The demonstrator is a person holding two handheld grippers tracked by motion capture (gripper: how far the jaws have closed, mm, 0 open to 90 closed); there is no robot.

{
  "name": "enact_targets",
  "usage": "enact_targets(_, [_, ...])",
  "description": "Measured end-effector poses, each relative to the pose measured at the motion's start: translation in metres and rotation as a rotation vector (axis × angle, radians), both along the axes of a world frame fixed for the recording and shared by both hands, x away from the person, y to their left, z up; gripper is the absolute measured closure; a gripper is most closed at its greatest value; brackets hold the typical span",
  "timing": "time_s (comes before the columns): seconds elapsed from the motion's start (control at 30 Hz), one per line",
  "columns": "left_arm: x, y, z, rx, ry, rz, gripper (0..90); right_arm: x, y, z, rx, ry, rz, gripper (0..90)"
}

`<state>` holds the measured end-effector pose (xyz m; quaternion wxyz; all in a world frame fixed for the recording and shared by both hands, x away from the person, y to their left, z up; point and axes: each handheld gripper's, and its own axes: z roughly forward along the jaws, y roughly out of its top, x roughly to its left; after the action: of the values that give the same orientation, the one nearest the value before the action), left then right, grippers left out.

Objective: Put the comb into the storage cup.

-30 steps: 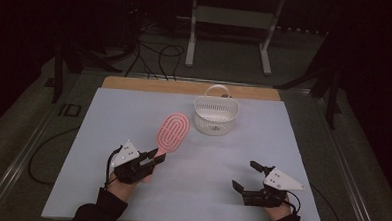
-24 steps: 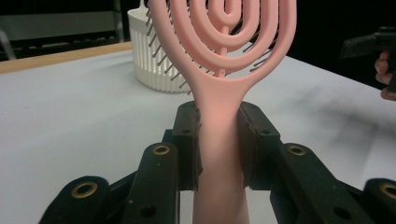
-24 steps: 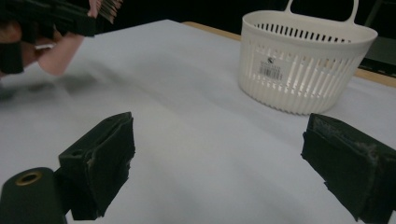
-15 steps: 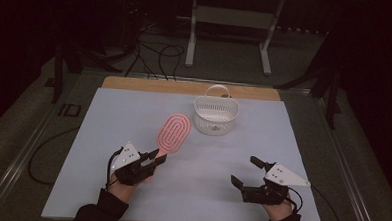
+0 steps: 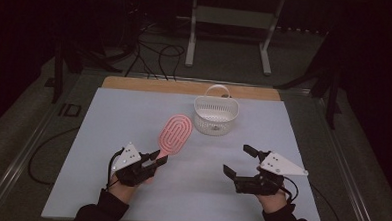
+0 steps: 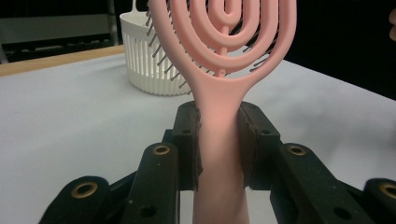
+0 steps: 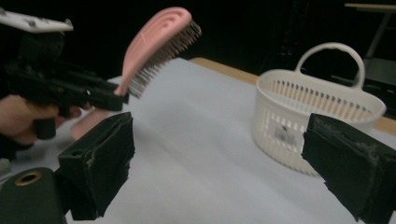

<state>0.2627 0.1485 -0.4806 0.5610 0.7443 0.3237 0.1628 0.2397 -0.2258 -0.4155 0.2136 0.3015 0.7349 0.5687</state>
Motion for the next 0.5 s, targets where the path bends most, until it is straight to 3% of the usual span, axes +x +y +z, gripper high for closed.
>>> enact_targets(0.5, [0.000,-0.001,0.000,-0.009,0.004,-0.010,71.5,0.025,0.035,0.019,0.047,0.032,0.035,8.9])
